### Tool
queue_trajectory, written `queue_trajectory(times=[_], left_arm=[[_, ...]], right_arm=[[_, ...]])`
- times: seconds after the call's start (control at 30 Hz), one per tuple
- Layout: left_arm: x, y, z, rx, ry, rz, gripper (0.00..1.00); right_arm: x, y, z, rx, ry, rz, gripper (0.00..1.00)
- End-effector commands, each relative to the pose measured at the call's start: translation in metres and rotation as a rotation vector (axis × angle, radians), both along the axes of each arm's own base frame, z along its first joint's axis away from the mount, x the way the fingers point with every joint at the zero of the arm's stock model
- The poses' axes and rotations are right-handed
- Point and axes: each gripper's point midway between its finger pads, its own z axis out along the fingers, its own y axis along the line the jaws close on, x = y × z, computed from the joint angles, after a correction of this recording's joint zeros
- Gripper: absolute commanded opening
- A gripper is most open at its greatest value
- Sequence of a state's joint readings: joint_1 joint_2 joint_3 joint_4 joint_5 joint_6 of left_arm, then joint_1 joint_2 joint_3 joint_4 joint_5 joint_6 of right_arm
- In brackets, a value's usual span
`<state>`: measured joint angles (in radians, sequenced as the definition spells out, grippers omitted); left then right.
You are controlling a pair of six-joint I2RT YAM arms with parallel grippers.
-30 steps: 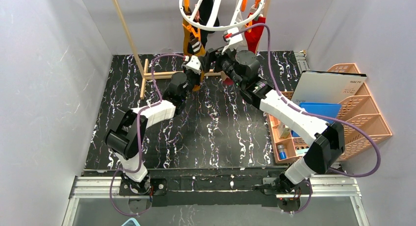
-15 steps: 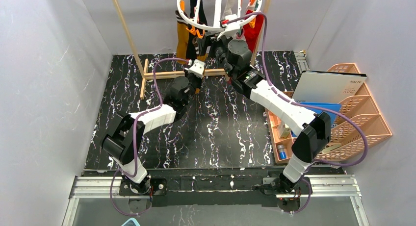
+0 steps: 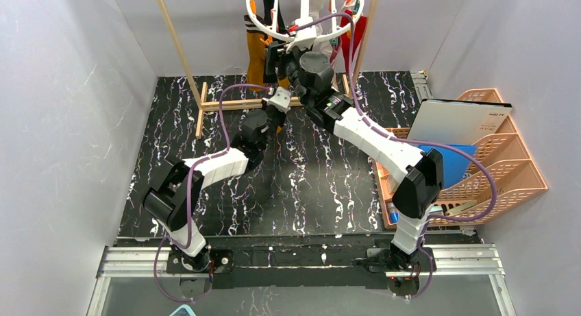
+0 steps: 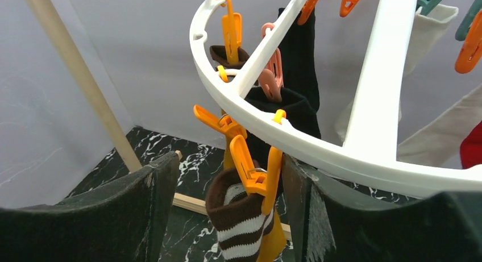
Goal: Remove the socks clipped to the hanger
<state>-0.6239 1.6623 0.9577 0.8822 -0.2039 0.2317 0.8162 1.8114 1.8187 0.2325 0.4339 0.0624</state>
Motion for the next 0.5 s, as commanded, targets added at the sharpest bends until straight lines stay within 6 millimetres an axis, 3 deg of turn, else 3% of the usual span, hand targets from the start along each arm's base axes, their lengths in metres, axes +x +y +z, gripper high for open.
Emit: queue_trajectory(times=[0.0,0.47], left_arm=[[-0.006,0.005,0.021,-0.014,-0.045,0.021,0.0],[-0.005,0.003,0.02,-0.004,-0.047,0.02,0.0]], right_arm=[[0.002,-0.014,0.033,0.002,-0.086,-0.101,0.74],[0.009,-0.031,0.036,-0.032,-0.143,-0.252,0.7]])
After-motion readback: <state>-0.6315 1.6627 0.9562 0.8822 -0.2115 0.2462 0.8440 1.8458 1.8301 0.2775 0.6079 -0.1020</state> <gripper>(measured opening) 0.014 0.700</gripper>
